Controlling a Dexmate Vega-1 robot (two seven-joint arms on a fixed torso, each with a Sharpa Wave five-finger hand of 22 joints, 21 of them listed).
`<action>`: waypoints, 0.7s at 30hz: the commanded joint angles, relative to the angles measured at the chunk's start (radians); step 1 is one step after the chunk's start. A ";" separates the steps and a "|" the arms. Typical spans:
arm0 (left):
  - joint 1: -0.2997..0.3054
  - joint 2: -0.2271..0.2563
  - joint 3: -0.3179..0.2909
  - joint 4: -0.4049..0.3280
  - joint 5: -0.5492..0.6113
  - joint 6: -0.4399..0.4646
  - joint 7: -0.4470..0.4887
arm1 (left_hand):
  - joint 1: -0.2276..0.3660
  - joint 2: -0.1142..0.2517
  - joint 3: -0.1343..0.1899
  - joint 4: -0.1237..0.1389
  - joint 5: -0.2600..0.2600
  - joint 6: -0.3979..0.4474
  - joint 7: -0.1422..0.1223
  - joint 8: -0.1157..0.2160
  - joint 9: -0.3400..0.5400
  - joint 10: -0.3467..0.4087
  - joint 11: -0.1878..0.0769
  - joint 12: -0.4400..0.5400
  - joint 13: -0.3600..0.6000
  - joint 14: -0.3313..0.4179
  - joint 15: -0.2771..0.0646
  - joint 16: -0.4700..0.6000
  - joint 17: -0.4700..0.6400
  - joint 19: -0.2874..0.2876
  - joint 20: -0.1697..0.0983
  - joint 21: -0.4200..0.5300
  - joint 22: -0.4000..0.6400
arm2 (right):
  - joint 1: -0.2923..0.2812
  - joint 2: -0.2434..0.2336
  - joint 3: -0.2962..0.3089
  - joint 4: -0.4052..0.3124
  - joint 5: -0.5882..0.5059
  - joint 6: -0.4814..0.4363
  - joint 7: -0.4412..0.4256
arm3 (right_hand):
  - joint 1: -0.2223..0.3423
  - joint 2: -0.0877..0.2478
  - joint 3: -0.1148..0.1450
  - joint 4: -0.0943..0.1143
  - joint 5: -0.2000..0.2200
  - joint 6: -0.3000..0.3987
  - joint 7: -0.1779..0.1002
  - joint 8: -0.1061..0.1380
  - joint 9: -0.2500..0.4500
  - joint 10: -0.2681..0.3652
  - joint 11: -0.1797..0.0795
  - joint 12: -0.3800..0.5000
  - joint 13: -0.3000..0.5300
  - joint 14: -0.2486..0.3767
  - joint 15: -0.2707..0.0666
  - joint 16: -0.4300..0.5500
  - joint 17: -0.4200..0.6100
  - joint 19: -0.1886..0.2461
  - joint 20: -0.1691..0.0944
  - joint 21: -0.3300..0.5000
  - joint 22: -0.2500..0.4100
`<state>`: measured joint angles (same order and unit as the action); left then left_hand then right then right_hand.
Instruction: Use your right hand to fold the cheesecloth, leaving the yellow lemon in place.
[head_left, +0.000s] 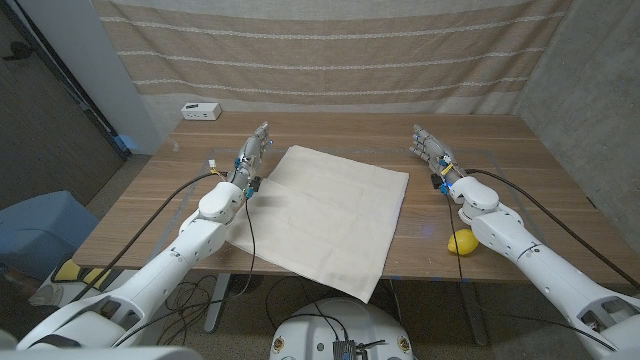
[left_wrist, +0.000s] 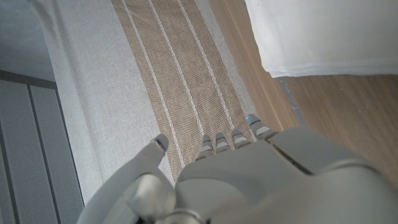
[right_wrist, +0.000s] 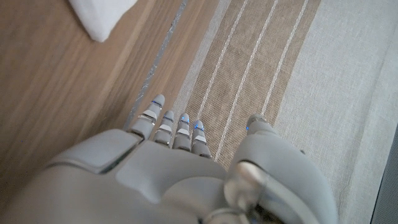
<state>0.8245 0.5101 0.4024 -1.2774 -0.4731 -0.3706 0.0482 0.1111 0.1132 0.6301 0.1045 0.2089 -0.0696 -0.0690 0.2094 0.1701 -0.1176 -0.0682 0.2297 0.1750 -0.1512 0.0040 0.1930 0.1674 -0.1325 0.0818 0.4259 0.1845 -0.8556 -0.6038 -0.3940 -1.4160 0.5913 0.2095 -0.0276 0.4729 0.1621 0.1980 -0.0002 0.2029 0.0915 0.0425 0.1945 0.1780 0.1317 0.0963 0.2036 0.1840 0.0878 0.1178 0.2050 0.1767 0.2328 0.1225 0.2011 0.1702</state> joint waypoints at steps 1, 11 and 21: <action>-0.004 0.056 0.059 -0.018 0.183 -0.046 0.072 | 0.029 0.042 0.008 -0.018 -0.008 0.049 0.007 0.009 0.005 0.038 0.015 0.009 0.005 0.023 0.000 0.002 0.000 0.019 0.001 0.006 0.006 | -0.032 -0.100 -0.033 -0.183 -0.158 -0.290 -0.195 | 0.019 0.002 0.010 -0.011 -0.005 0.016 -0.007 0.010 0.003 0.016 0.000 0.005 0.003 0.012 -0.002 0.003 0.003 0.010 0.012 0.011 0.004; 0.014 0.082 0.072 -0.037 0.228 -0.032 0.078 | 0.055 0.066 0.033 -0.026 -0.011 0.096 0.017 0.011 0.007 0.069 0.032 0.008 0.006 0.055 0.012 0.000 0.000 0.044 0.024 0.013 0.008 | -0.047 -0.151 -0.063 -0.307 -0.242 -0.452 -0.267 | 0.039 0.007 0.028 -0.027 -0.009 0.040 -0.016 0.014 0.003 0.032 -0.005 0.007 0.004 0.022 -0.005 0.002 0.003 0.017 0.004 0.010 0.005; 0.012 0.116 0.085 -0.043 0.255 -0.015 0.051 | 0.078 0.070 0.051 -0.036 -0.015 0.141 0.023 0.014 0.009 0.103 0.032 0.011 0.006 0.077 0.011 -0.001 -0.001 0.054 0.031 0.014 0.009 | -0.045 -0.163 -0.110 -0.419 -0.347 -0.639 -0.355 | 0.060 0.019 0.059 -0.038 -0.010 0.091 -0.028 0.023 0.005 0.062 -0.020 0.010 0.005 0.056 -0.027 0.009 0.007 0.059 -0.009 0.021 0.005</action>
<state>0.8344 0.5901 0.4691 -1.3083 -0.2669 -0.4045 0.1150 0.1754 0.1384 0.6725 0.0701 0.1959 0.0569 -0.0470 0.2198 0.1748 -0.0259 -0.0353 0.2338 0.1795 -0.0817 0.0158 0.1930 0.1676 -0.0855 0.1073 0.4334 0.1887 -0.8967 -0.7406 -0.4648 -1.7226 0.3416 -0.2546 -0.3002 0.5189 0.1793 0.2443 -0.0363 0.1952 0.1664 0.0178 0.2076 0.1795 0.1808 0.0790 0.2080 0.1838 0.1316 0.0960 0.2050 0.1796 0.2780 0.1155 0.2161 0.1700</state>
